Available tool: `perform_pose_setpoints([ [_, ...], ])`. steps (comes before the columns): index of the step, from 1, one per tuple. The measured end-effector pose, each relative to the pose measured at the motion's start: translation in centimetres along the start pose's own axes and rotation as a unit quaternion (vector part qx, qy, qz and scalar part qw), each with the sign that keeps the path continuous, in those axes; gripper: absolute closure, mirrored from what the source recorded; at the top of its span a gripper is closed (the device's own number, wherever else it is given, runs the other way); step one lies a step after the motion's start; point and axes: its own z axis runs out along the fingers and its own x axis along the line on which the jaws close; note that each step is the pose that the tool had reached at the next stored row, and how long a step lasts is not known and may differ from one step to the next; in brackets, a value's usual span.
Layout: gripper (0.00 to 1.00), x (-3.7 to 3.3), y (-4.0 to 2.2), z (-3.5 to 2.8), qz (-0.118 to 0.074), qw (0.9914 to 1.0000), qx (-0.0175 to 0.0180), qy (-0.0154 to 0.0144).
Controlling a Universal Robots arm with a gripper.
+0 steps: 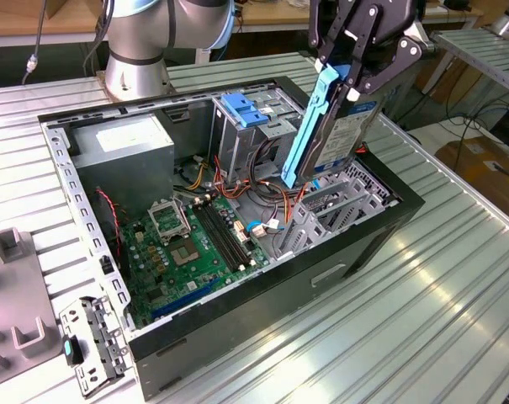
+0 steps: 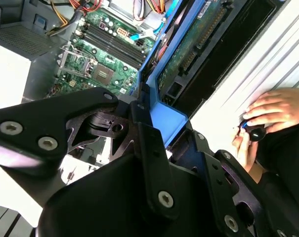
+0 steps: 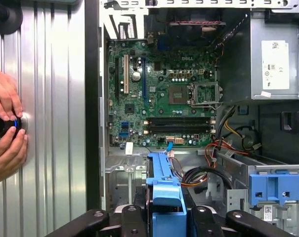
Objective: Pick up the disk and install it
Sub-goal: 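Insert the disk into the insertion slot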
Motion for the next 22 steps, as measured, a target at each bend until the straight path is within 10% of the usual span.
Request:
perform_pose_setpoints([
  [9,0.63,0.89,-1.36,0.49,0.0,1.0,0.0028,0.0001],
  [14,0.63,0.88,-2.03,0.86,0.0,0.9999,0.0139,-0.0001],
  [22,0.63,0.87,-2.27,1.61,0.009,0.99985,0.0148,0.0],
])
